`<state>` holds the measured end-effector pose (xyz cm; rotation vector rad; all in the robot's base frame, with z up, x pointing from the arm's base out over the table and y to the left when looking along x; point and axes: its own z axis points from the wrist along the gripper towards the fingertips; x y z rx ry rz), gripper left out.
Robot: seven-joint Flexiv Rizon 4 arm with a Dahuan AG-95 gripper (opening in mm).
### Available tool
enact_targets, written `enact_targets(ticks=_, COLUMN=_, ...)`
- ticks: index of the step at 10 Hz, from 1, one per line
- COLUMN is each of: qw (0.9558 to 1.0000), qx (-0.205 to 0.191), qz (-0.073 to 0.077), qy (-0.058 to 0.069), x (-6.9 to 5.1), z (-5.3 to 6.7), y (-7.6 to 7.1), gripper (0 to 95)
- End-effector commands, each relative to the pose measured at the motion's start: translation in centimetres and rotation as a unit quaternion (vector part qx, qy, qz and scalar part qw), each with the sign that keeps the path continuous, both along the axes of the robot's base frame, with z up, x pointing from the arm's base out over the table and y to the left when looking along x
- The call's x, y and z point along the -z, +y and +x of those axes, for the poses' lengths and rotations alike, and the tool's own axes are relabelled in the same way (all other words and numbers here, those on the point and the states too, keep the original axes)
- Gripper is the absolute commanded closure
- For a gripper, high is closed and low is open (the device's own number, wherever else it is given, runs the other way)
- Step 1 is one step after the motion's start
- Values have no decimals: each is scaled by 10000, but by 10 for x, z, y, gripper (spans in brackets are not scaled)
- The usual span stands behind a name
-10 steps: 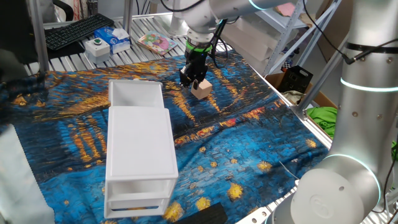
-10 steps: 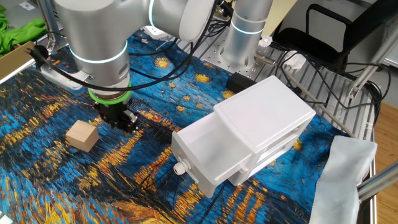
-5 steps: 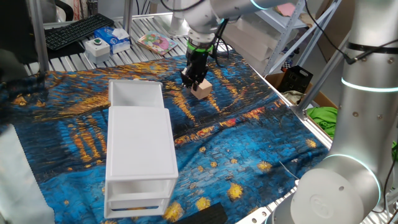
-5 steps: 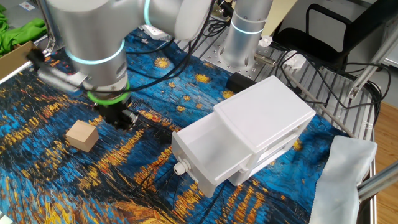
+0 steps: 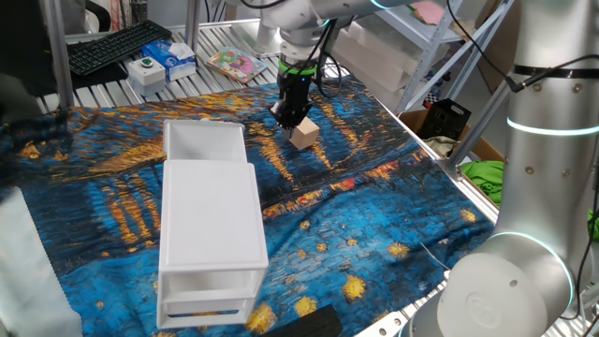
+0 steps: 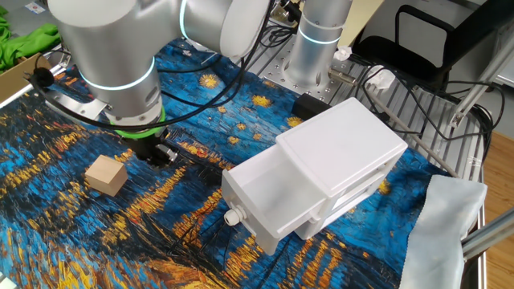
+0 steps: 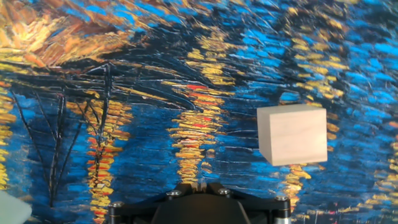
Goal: Put things in the drawer
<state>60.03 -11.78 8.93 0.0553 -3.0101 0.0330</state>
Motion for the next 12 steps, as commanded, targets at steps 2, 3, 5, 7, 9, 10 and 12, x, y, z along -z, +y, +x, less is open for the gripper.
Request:
enact_targets(ticks=2, qw=9997, qx=209, qz=-17, qy=-96, x=0, z=0, y=0, gripper=950)
enact_targets(ticks=3, qw=9996, qx=260, qz=-21, qy=-114, x=0, z=0, y=0, gripper=950)
enact_targets(ticks=5, qw=9991, qx=387, qz=-8, qy=-163, x=0, z=0, y=0, gripper=950)
enact_targets(ticks=7, qw=9991, qx=391, qz=-11, qy=-178, x=0, z=0, y=0, gripper=950)
enact_targets(ticks=9, qw=9988, qx=399, qz=-50, qy=-291, x=0, z=0, y=0, gripper=950)
enact_targets(ticks=10, qw=9986, qx=439, qz=-52, qy=-287, x=0, z=0, y=0, gripper=950)
enact_targets(ticks=12, qw=9987, qx=438, qz=21, qy=-249, x=0, z=0, y=0, gripper=950)
